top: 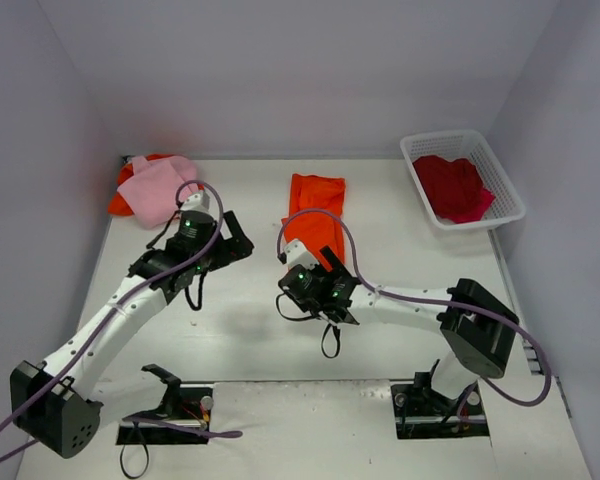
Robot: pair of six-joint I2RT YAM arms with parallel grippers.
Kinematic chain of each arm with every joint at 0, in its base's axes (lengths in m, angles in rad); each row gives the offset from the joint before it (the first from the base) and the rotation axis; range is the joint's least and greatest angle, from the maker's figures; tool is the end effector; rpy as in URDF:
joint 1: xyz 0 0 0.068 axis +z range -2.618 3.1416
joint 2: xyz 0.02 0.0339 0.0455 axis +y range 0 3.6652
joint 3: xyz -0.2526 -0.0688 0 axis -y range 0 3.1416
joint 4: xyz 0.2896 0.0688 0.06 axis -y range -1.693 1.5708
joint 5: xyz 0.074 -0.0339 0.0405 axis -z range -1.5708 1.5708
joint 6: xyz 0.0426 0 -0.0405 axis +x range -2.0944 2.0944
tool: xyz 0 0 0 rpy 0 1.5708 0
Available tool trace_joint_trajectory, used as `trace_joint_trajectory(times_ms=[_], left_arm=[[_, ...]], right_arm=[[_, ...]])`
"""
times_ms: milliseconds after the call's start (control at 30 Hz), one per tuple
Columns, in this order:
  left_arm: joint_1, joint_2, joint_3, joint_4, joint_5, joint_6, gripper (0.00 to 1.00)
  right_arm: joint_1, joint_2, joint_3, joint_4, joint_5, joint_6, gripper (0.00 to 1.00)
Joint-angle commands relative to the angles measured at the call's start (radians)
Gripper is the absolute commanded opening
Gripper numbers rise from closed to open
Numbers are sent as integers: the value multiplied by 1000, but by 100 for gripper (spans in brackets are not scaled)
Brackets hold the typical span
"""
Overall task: Fold and stack the t-shirts
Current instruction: Grab one side of the 2/3 rectangular tshirt with right arm
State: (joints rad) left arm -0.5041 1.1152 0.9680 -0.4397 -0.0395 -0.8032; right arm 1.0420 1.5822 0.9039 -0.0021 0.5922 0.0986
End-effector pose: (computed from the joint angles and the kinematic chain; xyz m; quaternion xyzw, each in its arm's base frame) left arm 0.2645 -0.1440 0.2927 -0.1405 0.8700 -0.2734 0.3855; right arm 0.2077 0.3083 0.1623 -0.2803 0.8261 0.0007 0.4889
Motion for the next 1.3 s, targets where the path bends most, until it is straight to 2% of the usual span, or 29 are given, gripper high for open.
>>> trace_joint_trajectory(times_ms=[0,300,933,1267], left_arm=[[71,-51,-23,-16,50,24,88],[222,-86,-37,-39,167,71,88],[288,-80,-66,-27,213,102,88],[300,-83,-77,-24,222,105,88]], right_arm=[[12,15,44,-24,55,-13,94],[30,88,32,-7,103,-13,93],[81,203,55,91,238,-89,92],[81,277,67,160,293,-188,92]])
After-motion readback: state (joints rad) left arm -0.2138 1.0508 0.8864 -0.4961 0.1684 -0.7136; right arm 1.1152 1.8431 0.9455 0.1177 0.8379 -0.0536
